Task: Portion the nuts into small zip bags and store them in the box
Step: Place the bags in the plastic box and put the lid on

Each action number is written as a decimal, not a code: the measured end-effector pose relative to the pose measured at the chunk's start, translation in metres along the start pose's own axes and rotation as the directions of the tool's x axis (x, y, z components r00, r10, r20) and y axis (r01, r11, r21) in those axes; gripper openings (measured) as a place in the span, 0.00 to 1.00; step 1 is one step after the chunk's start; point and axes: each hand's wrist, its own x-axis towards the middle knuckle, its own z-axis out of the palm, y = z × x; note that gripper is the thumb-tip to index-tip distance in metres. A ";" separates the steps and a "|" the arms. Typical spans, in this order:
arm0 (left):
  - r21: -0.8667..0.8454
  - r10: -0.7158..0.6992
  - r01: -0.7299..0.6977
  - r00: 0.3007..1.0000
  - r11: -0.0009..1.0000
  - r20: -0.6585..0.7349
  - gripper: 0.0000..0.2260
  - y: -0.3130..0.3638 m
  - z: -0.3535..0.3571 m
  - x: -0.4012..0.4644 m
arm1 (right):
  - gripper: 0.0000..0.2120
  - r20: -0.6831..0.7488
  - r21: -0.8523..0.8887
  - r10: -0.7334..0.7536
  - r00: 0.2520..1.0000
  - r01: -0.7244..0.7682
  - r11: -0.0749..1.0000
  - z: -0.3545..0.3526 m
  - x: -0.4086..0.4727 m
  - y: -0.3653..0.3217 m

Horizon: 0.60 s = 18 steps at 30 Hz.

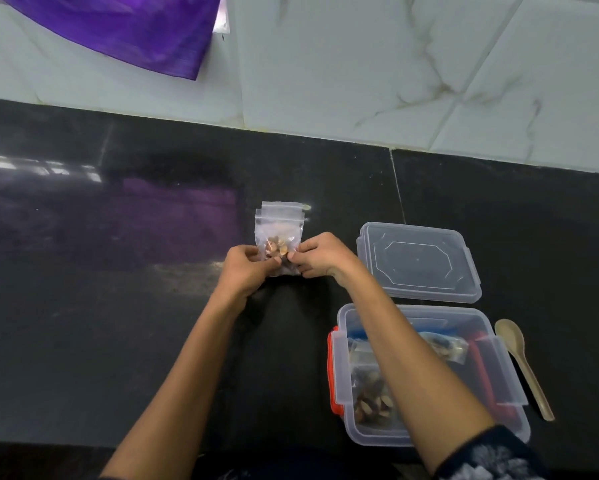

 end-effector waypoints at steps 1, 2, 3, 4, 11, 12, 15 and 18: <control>-0.021 -0.009 0.009 1.000 1.000 0.009 0.25 -0.001 -0.001 -0.002 | 0.13 0.016 0.023 -0.006 1.000 0.005 1.000 -0.001 -0.005 -0.001; -0.034 -0.014 0.014 1.000 0.999 0.018 0.25 0.000 -0.003 -0.006 | 0.13 0.032 0.057 -0.016 0.999 0.014 0.998 -0.003 -0.009 -0.002; -0.051 -0.003 0.004 1.000 0.999 0.025 0.25 0.000 -0.005 -0.009 | 0.13 0.044 0.096 -0.031 0.999 0.027 0.995 -0.005 -0.015 -0.003; -0.054 0.020 -0.019 0.999 0.998 0.028 0.23 0.003 -0.007 -0.016 | 0.13 0.050 0.134 -0.050 0.997 0.043 0.990 -0.008 -0.022 -0.005; -0.031 0.251 -0.249 0.960 0.968 0.120 0.20 0.039 -0.007 -0.083 | 0.11 0.005 0.268 -0.199 0.980 0.190 0.944 -0.049 -0.090 -0.003; -0.034 0.272 -0.270 0.953 0.962 0.137 0.18 0.044 -0.001 -0.093 | 0.10 -0.008 0.278 -0.204 0.979 0.198 0.940 -0.058 -0.102 0.002; -0.035 0.306 -0.306 0.927 0.951 0.217 0.16 0.056 0.020 -0.121 | 0.10 -0.047 0.271 -0.194 0.980 0.200 0.942 -0.084 -0.136 0.024; 0.009 0.289 -0.308 0.901 0.951 0.323 0.13 0.058 0.048 -0.140 | 0.09 -0.096 0.272 -0.124 0.988 0.146 0.951 -0.104 -0.165 0.051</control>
